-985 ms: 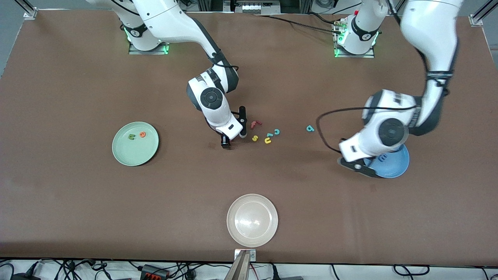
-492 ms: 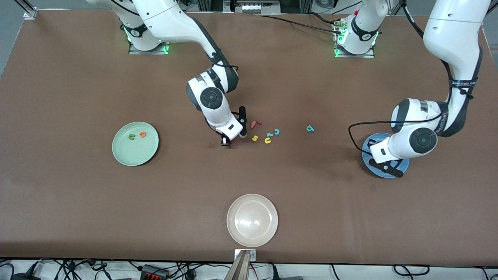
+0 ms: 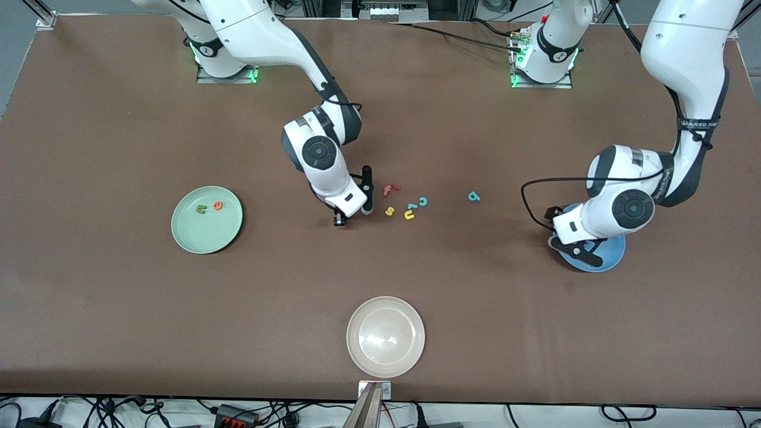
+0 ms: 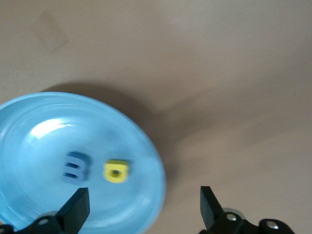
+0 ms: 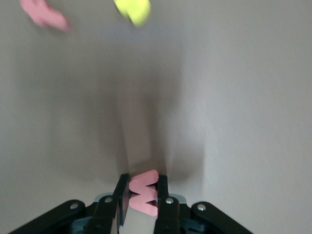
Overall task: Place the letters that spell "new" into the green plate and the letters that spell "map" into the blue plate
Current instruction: 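Grasp the pink w with the right gripper while the left gripper places a on blue, then place the pink w on the green plate while the left gripper grasps teal b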
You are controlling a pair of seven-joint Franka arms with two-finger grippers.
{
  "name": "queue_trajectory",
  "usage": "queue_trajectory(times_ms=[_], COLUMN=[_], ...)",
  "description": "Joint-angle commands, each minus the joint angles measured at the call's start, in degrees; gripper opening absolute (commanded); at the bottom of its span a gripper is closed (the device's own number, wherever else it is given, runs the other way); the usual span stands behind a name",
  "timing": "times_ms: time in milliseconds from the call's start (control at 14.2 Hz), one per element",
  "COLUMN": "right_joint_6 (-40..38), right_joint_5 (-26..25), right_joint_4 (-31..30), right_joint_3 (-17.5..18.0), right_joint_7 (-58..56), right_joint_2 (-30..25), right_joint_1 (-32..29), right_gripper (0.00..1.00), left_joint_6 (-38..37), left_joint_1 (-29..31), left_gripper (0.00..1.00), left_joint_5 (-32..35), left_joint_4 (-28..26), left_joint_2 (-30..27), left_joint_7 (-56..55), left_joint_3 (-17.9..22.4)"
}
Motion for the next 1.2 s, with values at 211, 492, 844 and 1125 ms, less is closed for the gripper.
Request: queue_trajectory(times_ms=[211,492,844,1125], right_joint_6=[-15.2,-21.6,-25.2,-23.2], right_joint_5=[-0.1,0.4,0.2,0.5], right_joint_4=[0.3,-0.7,-1.2,-1.7], right_joint_3=[-13.0,-18.6,-19.1,-19.1], right_joint_7=[5.9,13.8,21.5,17.4], right_joint_2=[-5.6,-6.3,-6.2,-4.7], right_joint_1=[-0.2,-2.6,-8.1,-9.6], right_gripper=[0.02,0.02,0.03,0.03], left_joint_6=[-3.6,1.4,22.9,23.3], left_joint_1=[0.0,0.6,1.0,1.0], left_gripper=[1.00,1.00,1.00,0.70], left_joint_5=[0.5,0.4,0.5,0.7], left_joint_4=[-2.6,-7.3,-17.8,-17.8], left_joint_2=[-2.2,-1.9,-1.7,0.5], left_joint_7=[-40.6,-60.7,-79.2,-79.2], left_joint_3=[-12.6,-15.6,-17.5,-17.4])
